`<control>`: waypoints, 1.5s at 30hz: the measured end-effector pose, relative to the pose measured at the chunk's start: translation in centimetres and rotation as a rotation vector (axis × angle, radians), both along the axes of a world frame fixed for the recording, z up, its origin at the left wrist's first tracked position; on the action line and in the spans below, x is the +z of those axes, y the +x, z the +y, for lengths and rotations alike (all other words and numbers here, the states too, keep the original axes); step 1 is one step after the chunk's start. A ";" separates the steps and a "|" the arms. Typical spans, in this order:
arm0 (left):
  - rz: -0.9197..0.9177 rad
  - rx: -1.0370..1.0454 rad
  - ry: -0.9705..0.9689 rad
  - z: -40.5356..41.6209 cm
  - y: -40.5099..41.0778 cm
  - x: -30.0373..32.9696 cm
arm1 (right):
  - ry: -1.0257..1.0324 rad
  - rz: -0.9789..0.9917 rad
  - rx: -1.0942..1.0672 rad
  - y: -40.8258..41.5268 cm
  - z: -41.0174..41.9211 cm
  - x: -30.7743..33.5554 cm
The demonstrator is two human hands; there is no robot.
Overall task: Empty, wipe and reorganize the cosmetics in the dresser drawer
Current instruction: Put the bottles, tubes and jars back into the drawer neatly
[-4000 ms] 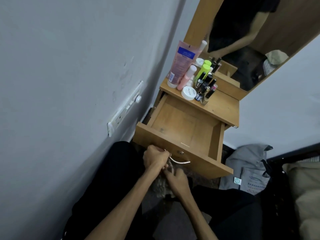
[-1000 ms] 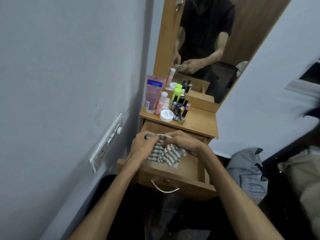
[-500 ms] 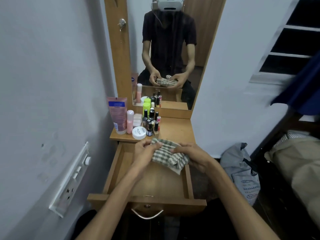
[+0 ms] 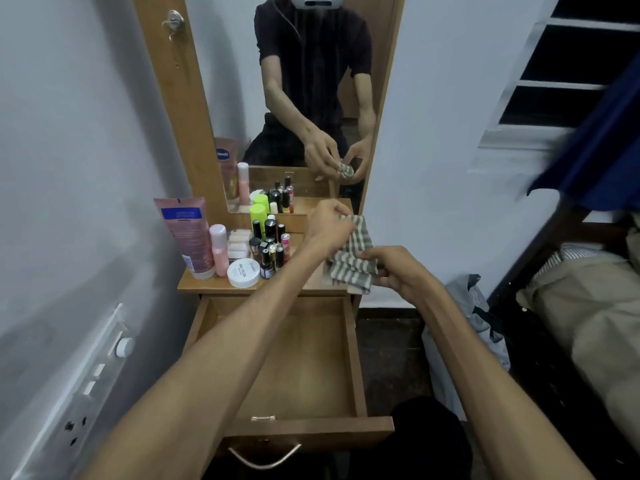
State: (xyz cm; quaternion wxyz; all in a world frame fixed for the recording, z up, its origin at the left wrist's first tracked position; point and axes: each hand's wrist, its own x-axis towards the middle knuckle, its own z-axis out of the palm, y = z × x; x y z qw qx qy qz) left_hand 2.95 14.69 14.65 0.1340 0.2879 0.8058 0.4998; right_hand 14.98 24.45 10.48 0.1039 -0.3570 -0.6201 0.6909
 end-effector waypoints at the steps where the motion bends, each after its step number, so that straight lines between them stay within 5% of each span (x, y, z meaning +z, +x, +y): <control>1: 0.048 -0.003 -0.031 0.9 -0.5 0.0 | -0.014 0.004 -0.037 -0.8 0.5 -0.1; 9: 0.303 -0.012 -0.193 4.2 -3.3 -2.7 | 0.075 -0.048 -0.148 -4.9 3.1 -1.7; 16: 0.538 -0.124 -0.187 4.0 -1.6 -8.4 | 0.619 -0.295 -0.004 -4.5 3.7 -3.8; 24: 0.526 -0.192 -0.281 3.4 -0.5 -11.4 | 0.853 0.084 -0.023 -4.7 3.0 -6.1; 29: 0.558 -0.182 -0.419 2.7 0.3 -13.0 | 0.856 0.008 0.213 -4.9 3.3 -7.9; 45: 0.536 -0.229 -0.498 2.3 0.2 -12.0 | 0.867 -0.044 0.256 -5.0 3.3 -8.0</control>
